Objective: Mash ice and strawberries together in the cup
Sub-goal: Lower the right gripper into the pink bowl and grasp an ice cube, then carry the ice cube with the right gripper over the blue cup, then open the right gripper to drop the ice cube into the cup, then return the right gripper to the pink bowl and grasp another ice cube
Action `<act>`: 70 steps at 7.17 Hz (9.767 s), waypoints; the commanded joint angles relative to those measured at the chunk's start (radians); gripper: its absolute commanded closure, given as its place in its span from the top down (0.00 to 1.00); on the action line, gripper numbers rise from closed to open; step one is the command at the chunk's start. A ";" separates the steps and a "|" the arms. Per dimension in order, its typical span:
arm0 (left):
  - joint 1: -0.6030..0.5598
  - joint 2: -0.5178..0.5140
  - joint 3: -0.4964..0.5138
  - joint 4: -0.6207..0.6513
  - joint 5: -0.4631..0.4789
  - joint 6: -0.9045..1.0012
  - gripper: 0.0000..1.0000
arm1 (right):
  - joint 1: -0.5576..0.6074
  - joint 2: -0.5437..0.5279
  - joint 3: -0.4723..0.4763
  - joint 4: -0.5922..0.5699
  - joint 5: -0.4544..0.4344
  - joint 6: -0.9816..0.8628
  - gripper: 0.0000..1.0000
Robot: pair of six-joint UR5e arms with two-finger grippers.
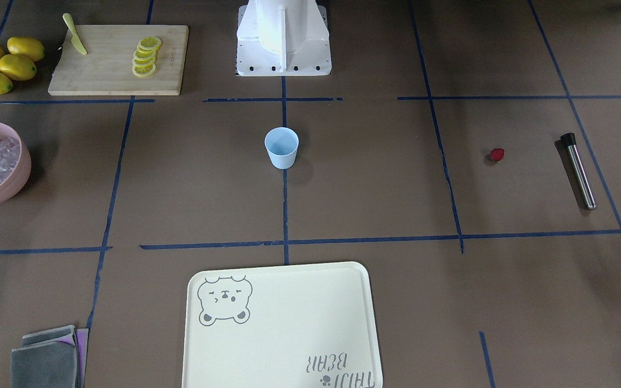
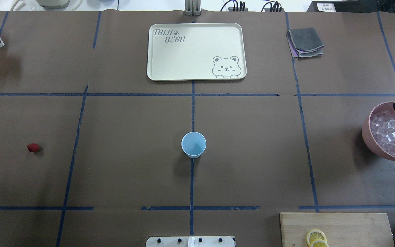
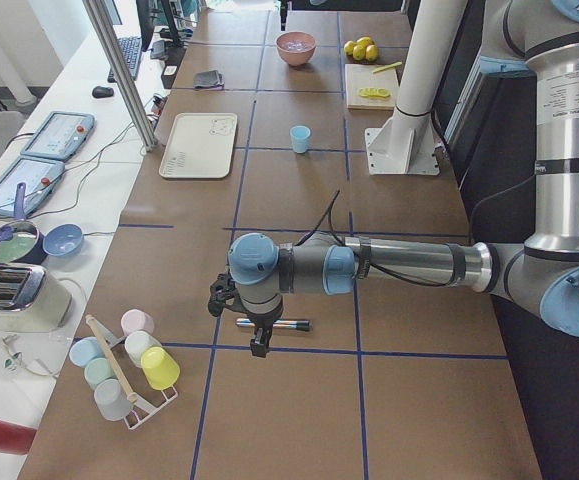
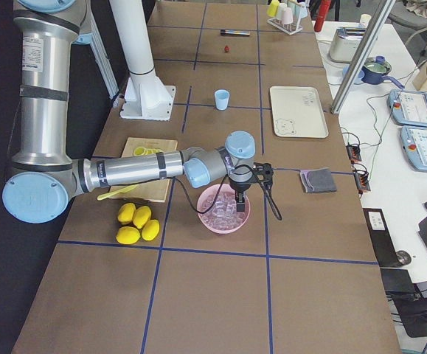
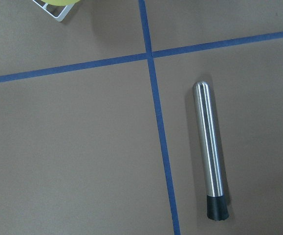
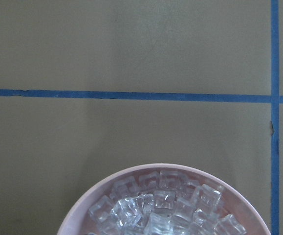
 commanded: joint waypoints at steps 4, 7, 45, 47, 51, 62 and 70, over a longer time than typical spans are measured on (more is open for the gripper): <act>0.000 0.000 -0.001 -0.003 0.002 0.001 1.00 | -0.094 -0.001 -0.063 0.031 -0.035 0.018 0.82; 0.000 0.000 -0.001 -0.003 0.002 0.001 1.00 | -0.096 -0.002 -0.070 0.031 -0.032 0.014 0.70; 0.005 -0.002 -0.008 -0.006 -0.005 0.001 1.00 | -0.560 0.637 0.202 -0.495 -0.372 0.645 0.99; 0.005 -0.002 -0.005 -0.006 -0.005 0.001 1.00 | -0.413 0.394 0.320 -0.486 -0.284 0.400 0.99; 0.005 -0.002 -0.010 -0.008 -0.005 0.001 1.00 | -0.158 -0.019 0.287 -0.116 -0.053 0.051 0.99; 0.005 0.000 -0.018 -0.006 -0.005 0.001 1.00 | -0.131 -0.131 0.005 0.203 0.014 -0.227 0.71; 0.005 0.000 -0.019 -0.006 -0.005 0.001 1.00 | -0.134 -0.121 0.006 0.195 0.012 -0.210 0.65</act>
